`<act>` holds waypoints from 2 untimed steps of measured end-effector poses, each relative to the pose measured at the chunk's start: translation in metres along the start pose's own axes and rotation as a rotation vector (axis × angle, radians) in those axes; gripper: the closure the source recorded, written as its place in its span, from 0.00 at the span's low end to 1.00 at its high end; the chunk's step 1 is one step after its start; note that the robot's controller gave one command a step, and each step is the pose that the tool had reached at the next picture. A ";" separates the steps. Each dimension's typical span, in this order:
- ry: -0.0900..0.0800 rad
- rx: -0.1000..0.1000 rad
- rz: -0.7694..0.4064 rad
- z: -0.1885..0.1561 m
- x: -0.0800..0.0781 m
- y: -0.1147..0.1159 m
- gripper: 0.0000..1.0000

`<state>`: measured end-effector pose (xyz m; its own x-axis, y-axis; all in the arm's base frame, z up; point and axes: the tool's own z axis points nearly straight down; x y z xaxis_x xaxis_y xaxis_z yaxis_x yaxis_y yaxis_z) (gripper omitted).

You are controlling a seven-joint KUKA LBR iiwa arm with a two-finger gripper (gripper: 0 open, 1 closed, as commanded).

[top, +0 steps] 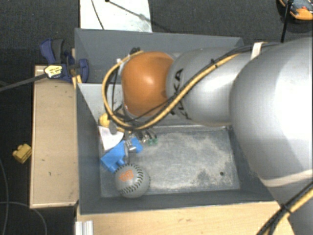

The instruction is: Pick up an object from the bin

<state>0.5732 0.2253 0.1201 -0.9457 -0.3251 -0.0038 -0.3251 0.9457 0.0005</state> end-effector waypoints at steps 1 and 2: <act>-0.001 0.000 -0.065 0.005 -0.002 0.004 0.00; -0.005 -0.001 -0.028 -0.010 0.037 -0.008 0.00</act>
Offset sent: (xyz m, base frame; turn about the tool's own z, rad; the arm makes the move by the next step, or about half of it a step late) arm -0.0440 -0.0282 0.0187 -0.0152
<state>0.5410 0.2053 0.1302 -0.9361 -0.3517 -0.0091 -0.3517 0.9361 0.0013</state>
